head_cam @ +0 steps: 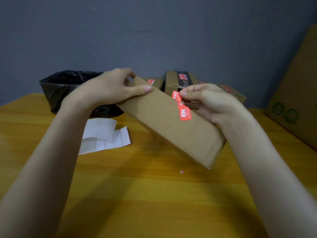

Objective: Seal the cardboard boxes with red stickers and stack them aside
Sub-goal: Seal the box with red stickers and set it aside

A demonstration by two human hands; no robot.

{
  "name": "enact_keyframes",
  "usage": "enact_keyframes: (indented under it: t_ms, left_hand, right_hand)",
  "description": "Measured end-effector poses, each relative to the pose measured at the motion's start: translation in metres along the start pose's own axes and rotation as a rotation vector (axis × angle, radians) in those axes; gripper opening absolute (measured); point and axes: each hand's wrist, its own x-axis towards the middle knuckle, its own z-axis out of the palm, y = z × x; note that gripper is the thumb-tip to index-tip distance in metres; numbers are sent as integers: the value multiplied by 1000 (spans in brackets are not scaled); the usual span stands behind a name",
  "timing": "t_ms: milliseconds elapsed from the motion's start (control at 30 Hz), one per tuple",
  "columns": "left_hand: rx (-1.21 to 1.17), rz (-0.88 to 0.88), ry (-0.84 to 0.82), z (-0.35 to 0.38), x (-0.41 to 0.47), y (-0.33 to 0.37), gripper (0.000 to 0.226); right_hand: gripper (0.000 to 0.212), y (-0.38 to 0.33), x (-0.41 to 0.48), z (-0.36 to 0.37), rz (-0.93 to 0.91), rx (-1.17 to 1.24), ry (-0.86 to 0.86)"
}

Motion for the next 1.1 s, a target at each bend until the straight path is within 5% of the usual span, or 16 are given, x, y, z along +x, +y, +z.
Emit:
enact_keyframes:
  t_ms: [200, 467, 633, 767, 933, 1100]
  left_hand:
    - [17, -99, 269, 13, 8, -1, 68]
    - [-3, -81, 286, 16, 7, 1, 67]
    - [86, -122, 149, 15, 3, 3, 75]
    - [106, -132, 169, 7, 0, 4, 82]
    - [-255, -82, 133, 5, 1, 11, 84]
    - [-509, -104, 75, 11, 4, 9, 85]
  right_hand:
    - [17, 3, 1, 9, 8, 53, 64]
    - [16, -1, -4, 0, 10, 19, -27]
    - [11, -1, -5, 1, -37, -110, 44]
    - [13, -5, -6, 1, -22, 145, 112]
    - [12, -5, -8, 17, 91, 475, 81]
    - [9, 4, -9, 32, 238, 555, -40]
